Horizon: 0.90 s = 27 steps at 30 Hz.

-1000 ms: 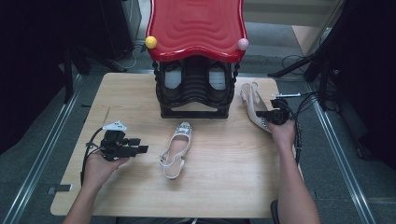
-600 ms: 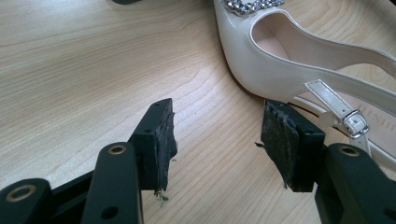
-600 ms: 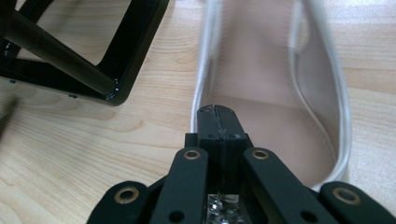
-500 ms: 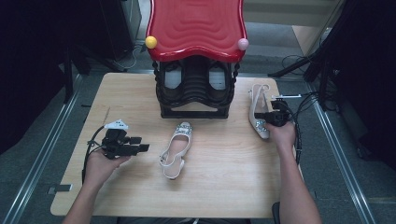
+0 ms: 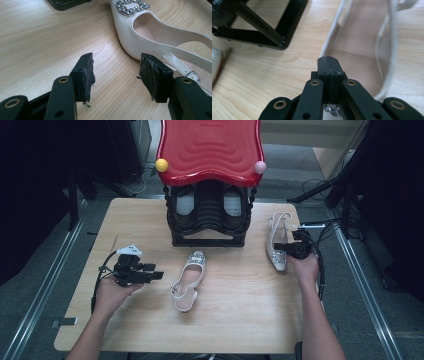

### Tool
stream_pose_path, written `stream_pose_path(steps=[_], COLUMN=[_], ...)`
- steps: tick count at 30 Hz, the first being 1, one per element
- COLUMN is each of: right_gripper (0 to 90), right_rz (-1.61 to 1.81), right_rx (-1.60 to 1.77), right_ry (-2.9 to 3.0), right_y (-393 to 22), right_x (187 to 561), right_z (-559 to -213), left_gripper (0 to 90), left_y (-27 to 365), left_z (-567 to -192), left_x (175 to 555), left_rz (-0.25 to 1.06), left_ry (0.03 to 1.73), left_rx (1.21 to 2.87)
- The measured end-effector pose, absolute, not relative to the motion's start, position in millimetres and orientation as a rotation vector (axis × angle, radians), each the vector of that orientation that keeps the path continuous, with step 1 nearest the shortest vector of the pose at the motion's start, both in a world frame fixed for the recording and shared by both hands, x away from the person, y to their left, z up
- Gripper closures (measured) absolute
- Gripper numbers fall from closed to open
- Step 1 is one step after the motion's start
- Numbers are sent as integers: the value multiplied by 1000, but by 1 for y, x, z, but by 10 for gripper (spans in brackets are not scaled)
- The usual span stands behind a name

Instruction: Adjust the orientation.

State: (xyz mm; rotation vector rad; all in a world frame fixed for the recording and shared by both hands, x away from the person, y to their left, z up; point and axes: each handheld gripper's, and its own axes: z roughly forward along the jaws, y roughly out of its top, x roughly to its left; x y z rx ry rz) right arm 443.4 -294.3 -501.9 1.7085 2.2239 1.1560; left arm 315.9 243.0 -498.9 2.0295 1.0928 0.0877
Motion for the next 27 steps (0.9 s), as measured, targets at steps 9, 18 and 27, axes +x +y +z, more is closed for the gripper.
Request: stream_pose_path(steps=[9,18,27], right_gripper=[900,900,900], right_rz=[1157,1188,1201], right_rx=[1696,1700,1711], right_ry=[2214,2259,2316], right_y=[-304,-293,-281], right_x=[442,446,434], right_z=[-505,-509,-509], left_gripper=[452,451,451], left_y=[239,240,240], left_z=[-501,-501,-501], left_x=[319,319,320], left_rz=[74,70,70], left_ry=[1088,1088,1088], left_rx=[2045,2044,2050])
